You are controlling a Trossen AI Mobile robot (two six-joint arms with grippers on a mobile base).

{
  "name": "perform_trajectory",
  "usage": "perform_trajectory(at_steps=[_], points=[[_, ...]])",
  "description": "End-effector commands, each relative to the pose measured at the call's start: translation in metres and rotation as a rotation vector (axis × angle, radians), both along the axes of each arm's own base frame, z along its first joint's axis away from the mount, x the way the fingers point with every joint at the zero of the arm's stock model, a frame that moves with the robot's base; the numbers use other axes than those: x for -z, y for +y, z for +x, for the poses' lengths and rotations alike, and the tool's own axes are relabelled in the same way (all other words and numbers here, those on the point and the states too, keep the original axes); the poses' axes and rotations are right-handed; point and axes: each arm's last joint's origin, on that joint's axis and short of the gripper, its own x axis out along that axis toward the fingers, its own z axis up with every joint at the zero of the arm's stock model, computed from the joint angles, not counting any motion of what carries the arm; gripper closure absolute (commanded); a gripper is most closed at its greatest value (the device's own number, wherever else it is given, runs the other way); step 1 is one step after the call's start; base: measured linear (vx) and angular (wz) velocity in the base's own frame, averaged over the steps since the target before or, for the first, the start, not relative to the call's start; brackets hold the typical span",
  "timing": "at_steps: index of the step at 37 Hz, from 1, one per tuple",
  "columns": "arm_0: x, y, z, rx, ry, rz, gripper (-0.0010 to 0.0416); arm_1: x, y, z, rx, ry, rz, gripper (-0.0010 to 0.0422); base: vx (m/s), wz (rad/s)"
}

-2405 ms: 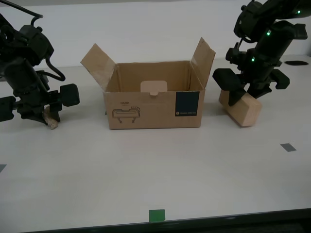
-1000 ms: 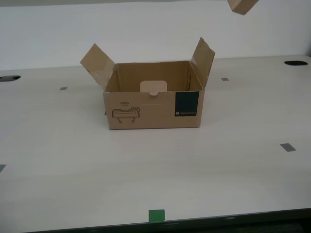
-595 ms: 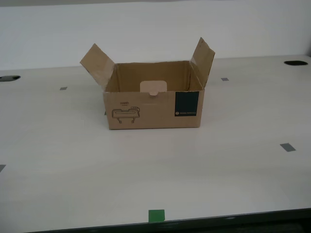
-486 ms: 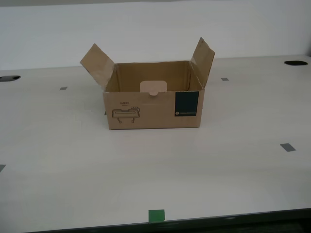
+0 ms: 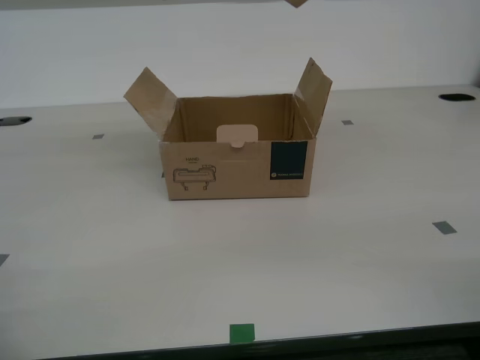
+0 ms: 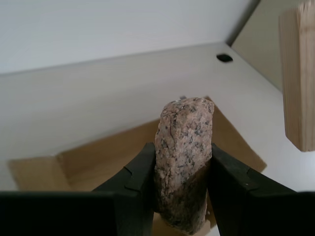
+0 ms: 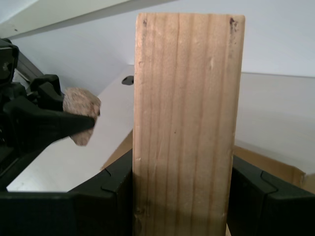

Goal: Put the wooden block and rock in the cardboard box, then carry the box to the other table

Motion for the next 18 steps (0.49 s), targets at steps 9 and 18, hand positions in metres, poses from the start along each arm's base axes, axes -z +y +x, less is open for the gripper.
perform_trajectory(at_steps=[9,18], points=[[0.033,0.0,-0.003,0.034,-0.036,0.01,0.0407,0.041,-0.036,0.024,0.097,0.016,0.066,0.0413,0.0,0.0],[0.058,-0.004,-0.005,0.113,-0.057,-0.013,0.0406,0.074,-0.046,0.039,0.101,0.078,0.103,0.0413,0.0,0.0]])
